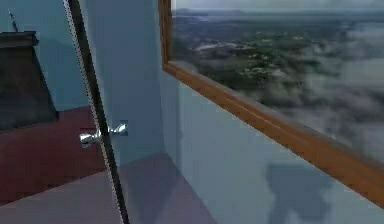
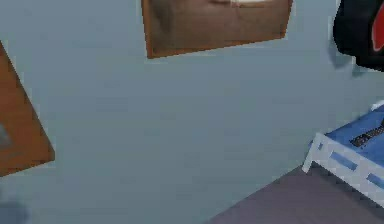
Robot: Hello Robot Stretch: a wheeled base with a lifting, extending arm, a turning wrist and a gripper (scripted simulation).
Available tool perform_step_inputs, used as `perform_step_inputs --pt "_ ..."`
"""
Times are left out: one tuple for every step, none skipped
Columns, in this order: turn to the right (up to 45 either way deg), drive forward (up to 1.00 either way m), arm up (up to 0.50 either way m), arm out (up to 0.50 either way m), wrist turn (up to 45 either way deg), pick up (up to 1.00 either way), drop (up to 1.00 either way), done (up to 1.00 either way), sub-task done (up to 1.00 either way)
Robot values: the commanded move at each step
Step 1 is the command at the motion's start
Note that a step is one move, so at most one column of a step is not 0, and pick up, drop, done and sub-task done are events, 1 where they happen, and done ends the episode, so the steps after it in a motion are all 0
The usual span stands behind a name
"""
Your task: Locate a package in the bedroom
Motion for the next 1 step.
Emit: perform_step_inputs --pt "-45.0 0.00 0.00 0.00 0.0 0.00 0.00 0.00 0.00"
